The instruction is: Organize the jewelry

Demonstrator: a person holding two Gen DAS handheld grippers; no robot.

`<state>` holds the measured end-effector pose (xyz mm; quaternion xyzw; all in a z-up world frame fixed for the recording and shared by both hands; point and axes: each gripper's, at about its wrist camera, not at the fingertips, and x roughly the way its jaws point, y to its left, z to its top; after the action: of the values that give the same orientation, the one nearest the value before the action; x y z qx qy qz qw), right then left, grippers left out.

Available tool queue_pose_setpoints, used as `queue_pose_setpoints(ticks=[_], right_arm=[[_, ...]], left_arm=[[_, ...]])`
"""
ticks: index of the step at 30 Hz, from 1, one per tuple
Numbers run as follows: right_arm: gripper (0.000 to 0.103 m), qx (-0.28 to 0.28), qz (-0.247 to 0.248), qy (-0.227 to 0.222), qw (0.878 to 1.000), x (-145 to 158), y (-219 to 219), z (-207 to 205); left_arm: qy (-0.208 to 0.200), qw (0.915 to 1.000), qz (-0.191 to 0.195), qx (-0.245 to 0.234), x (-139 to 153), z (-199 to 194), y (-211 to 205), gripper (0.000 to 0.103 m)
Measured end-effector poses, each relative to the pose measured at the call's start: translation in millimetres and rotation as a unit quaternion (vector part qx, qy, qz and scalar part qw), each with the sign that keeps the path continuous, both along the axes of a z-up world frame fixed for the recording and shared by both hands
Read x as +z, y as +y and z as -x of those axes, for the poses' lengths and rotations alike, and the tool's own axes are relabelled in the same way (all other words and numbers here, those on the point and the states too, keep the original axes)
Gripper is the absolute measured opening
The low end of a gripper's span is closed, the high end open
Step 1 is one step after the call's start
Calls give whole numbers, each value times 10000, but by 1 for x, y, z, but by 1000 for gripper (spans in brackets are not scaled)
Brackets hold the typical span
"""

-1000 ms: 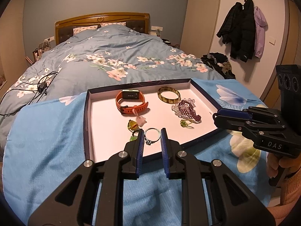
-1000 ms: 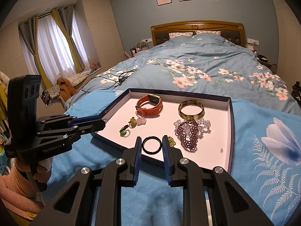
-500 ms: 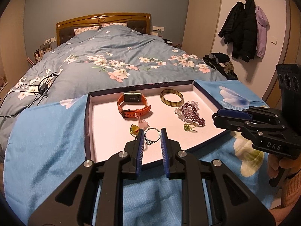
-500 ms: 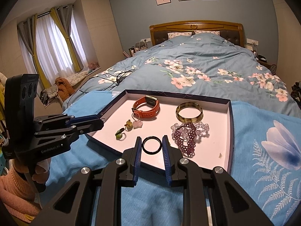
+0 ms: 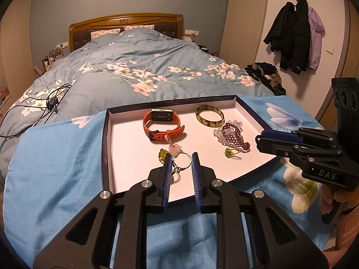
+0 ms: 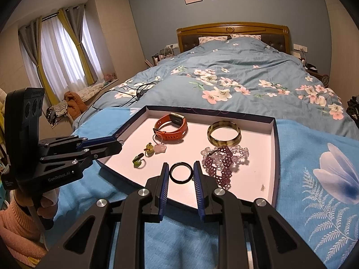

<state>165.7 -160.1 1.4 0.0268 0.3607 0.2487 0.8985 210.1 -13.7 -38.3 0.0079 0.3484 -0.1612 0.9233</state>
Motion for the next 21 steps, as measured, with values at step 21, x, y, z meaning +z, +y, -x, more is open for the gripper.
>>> queue_pose_setpoints(ticks=[21], right_arm=[[20, -80, 85, 107, 9999, -9, 1, -13]], left_arm=[[67, 9999, -67, 105, -6, -13, 0, 18]])
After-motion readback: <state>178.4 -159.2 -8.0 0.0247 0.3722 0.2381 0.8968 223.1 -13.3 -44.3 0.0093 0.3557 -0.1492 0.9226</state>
